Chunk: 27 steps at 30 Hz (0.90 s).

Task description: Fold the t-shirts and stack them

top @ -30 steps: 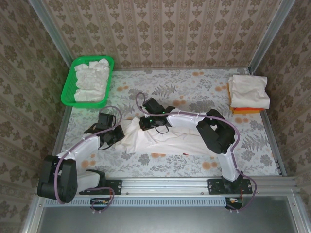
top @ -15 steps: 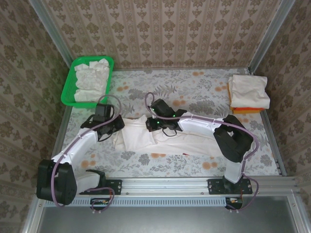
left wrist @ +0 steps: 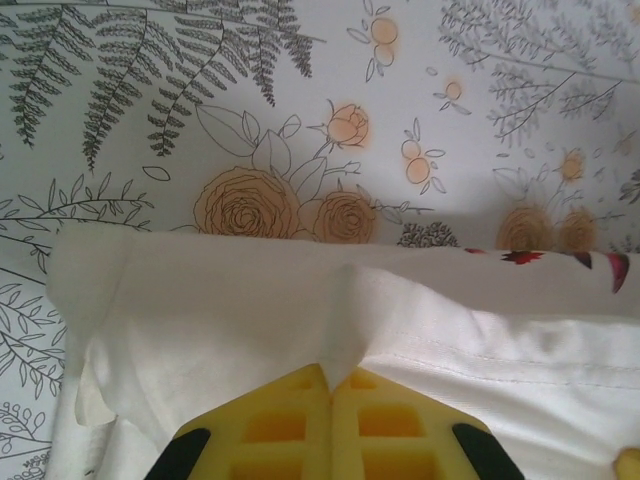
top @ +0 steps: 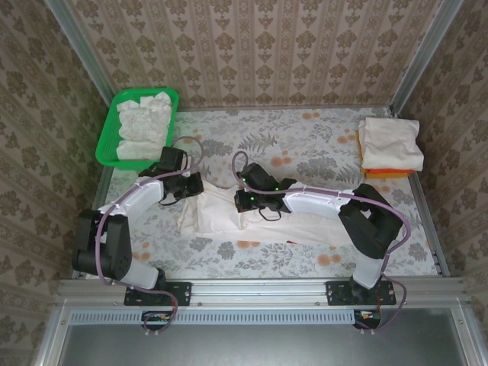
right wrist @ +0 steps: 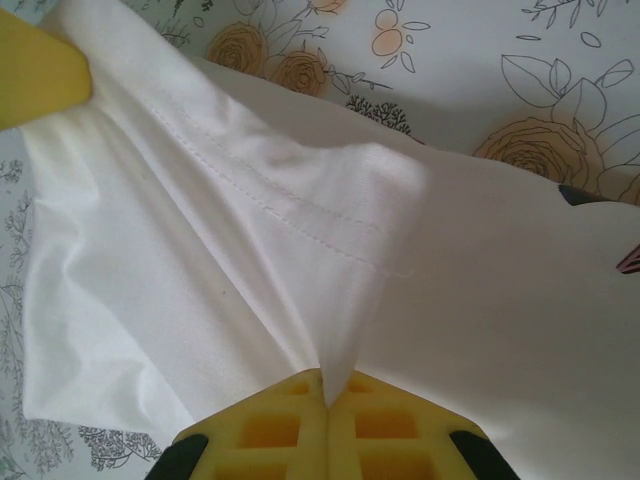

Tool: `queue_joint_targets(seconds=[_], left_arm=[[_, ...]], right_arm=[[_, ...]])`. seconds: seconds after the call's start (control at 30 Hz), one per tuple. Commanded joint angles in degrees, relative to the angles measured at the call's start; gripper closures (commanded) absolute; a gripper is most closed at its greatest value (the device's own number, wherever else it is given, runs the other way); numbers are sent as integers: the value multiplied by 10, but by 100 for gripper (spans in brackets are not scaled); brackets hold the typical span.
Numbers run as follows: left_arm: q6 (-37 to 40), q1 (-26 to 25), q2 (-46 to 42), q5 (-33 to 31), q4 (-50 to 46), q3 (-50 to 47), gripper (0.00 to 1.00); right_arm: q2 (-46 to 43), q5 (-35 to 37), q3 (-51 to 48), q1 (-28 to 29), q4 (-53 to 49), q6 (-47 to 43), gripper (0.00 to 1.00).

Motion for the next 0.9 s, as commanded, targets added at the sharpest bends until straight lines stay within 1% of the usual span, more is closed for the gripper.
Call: queue_joint_targets(seconds=[0.0, 0.03, 0.13, 0.2, 0.23, 0.27, 0.3, 0.33, 0.37, 0.4, 0.43, 0.47, 0.53, 0.57, 0.6, 0.63, 0.67, 0.7, 0.77, 0.87], left_arm=[[22, 1, 16, 0, -11, -3, 99], [22, 1, 22, -3, -14, -2, 95], [23, -4, 32, -21, -35, 6, 77], [23, -12, 27, -46, -62, 21, 57], [25, -16, 22, -54, -73, 28, 50], [24, -22, 15, -68, -87, 36, 41], [22, -29, 5, -80, -97, 46, 36], [18, -39, -2, -91, -104, 52, 29], [12, -52, -11, -102, -110, 60, 21], [3, -65, -17, -110, -115, 68, 17], [-9, -76, -21, -113, -117, 71, 14], [-26, -86, -25, -112, -115, 70, 14], [-66, -99, -39, -99, -87, 48, 21], [-90, -100, -46, -89, -68, 28, 27], [-112, -114, -53, -79, -50, 9, 36], [-128, -122, -57, -72, -38, -6, 48], [-143, -128, -61, -65, -29, -23, 62], [-157, -135, -64, -64, -24, -39, 70], [-182, -146, -71, -63, -9, -72, 81], [-213, -158, -82, -51, 27, -126, 88]], right_arm=[[21, 25, 14, 2, -19, 3, 97], [23, 25, 17, 3, -22, 0, 96], [7, 31, 17, 2, -23, -9, 90], [-22, 45, 4, 2, -14, -14, 76], [-36, 54, -2, 3, -13, -18, 69], [-51, 65, -8, 3, -12, -24, 62], [-66, 77, -14, 2, -12, -33, 57], [-77, 88, -17, 3, -10, -38, 51], [-84, 99, -19, 3, -10, -45, 49], [-87, 103, -17, 2, -9, -52, 44], [-84, 102, -12, 0, -10, -58, 43], [-75, 96, -1, -2, -14, -62, 44], [-48, 71, 29, -9, -25, -60, 48], [-31, 55, 46, -13, -29, -55, 51], [-15, 40, 62, -15, -29, -49, 55], [0, 26, 74, -17, -31, -45, 59], [17, 13, 90, -16, -33, -40, 62], [34, 1, 102, -17, -36, -35, 66], [58, -25, 113, -16, -27, -22, 69], [99, -79, 136, -17, -26, -23, 70]])
